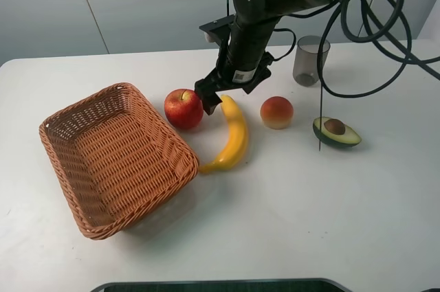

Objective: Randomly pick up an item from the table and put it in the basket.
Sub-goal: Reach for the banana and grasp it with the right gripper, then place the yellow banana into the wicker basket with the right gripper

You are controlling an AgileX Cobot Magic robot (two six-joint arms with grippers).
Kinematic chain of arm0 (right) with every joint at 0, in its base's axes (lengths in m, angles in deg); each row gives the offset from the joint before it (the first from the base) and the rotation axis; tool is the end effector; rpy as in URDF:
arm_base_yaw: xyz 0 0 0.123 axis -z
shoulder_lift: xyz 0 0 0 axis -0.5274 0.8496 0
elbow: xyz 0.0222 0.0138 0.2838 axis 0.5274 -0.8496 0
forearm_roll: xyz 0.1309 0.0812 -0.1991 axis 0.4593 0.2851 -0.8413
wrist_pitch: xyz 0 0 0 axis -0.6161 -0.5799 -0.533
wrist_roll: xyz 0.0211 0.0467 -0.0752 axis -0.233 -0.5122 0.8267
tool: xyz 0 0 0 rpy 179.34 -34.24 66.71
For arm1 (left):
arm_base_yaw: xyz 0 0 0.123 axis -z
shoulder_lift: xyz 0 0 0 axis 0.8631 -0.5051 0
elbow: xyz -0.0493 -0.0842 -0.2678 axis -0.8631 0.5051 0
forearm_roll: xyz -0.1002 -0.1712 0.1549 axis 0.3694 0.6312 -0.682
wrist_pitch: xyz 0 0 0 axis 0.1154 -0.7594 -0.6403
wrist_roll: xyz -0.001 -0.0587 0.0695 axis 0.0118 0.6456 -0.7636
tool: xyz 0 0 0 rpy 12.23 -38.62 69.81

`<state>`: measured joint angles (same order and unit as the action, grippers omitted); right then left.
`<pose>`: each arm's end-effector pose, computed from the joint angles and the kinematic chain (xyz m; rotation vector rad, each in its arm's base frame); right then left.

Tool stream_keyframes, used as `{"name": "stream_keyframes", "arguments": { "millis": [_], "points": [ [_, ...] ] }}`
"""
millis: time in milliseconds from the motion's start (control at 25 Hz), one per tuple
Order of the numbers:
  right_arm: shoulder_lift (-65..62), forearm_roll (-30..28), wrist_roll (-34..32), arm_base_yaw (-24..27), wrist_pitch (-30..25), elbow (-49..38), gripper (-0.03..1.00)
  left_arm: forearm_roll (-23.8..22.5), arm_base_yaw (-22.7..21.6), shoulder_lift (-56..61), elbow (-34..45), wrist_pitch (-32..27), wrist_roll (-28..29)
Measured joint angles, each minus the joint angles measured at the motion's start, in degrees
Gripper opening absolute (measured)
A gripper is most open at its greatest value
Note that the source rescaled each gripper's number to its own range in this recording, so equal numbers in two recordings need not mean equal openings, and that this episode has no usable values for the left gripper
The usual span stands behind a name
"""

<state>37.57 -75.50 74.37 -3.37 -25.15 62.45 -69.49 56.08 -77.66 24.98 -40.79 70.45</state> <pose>0.3559 0.2575 0.1280 -0.9054 2.7743 0.1886 -0.0085 0.0113 0.2793 -0.1223 2.0448 0.1845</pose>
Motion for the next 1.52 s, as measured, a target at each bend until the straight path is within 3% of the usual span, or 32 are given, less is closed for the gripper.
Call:
{"name": "stream_keyframes", "arguments": {
  "millis": [880, 960, 1000, 1160, 1520],
  "points": [
    [5.45, -2.81, -0.10, 0.65, 0.72, 0.05, 0.99, 0.00, 0.00, 0.00, 0.00, 0.00, 0.00],
    [5.45, -2.81, -0.10, 0.65, 0.87, 0.05, 0.85, 0.00, 0.00, 0.00, 0.00, 0.00, 0.00],
    [5.45, -2.81, -0.10, 0.65, 0.96, 0.05, 0.72, 0.00, 0.00, 0.00, 0.00, 0.00, 0.00],
    [5.45, -2.81, -0.10, 0.65, 1.09, 0.05, 0.00, 0.00, 0.00, 0.00, 0.00, 0.00, -0.10],
    [5.45, -2.81, -0.18, 0.65, 1.20, 0.05, 0.03, 0.00, 0.00, 0.00, 0.00, 0.00, -0.10]
  ]
}}
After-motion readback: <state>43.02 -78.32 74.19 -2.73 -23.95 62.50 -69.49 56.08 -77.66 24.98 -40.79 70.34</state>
